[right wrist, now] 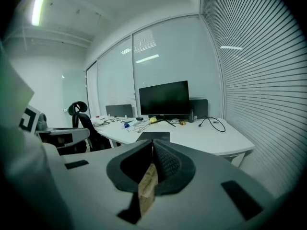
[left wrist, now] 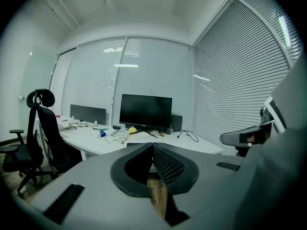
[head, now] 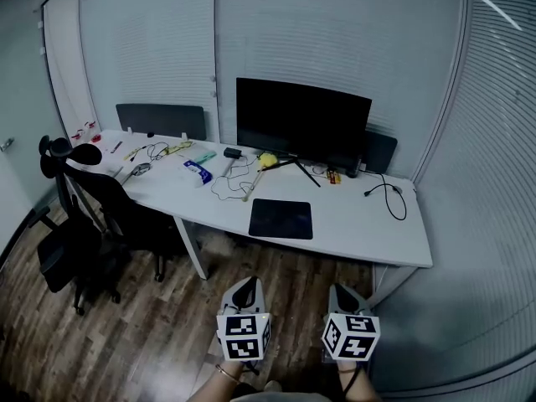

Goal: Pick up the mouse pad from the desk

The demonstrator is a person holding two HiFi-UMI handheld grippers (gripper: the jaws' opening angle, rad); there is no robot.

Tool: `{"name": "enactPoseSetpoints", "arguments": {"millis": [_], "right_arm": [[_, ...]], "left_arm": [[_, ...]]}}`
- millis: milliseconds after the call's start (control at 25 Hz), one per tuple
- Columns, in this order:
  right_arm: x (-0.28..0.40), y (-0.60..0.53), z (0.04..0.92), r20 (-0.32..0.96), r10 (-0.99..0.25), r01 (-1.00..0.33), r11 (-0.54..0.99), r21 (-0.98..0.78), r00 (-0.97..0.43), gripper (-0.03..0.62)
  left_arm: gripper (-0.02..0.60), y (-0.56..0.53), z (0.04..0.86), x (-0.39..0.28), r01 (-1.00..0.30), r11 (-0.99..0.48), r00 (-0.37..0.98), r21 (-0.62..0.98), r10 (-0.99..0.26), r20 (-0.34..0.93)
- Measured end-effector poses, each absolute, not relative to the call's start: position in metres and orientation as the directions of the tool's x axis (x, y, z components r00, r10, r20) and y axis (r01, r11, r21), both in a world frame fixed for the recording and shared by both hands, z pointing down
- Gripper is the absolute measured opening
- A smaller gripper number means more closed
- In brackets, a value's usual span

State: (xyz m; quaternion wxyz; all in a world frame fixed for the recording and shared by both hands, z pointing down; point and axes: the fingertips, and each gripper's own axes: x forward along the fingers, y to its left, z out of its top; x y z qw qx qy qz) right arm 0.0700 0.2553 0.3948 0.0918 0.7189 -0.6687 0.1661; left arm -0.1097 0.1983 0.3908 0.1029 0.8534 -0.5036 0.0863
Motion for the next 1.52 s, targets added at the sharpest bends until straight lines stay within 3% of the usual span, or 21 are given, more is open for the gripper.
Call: {"name": "enactPoseSetpoints", "arguments": {"millis": [560, 1520], "right_arm": [[0.101, 0.221, 0.414, 0.390, -0.919, -0.987, -0.111, -0.116, 0.058, 0.034], [0.120, 0.051, 0.398, 0.407, -0.910, -0.993, -0.112, -0.045, 0.085, 0.034]], "left_arm": [[0.018, 0.164, 0.406, -0.089, -0.892, -0.447, 0.448, 0.072, -0.848, 0.284], [0.018, -0.010, 0.418, -0.070, -0.885, -0.449, 0.464, 0.124, -0.824, 0.325]]}}
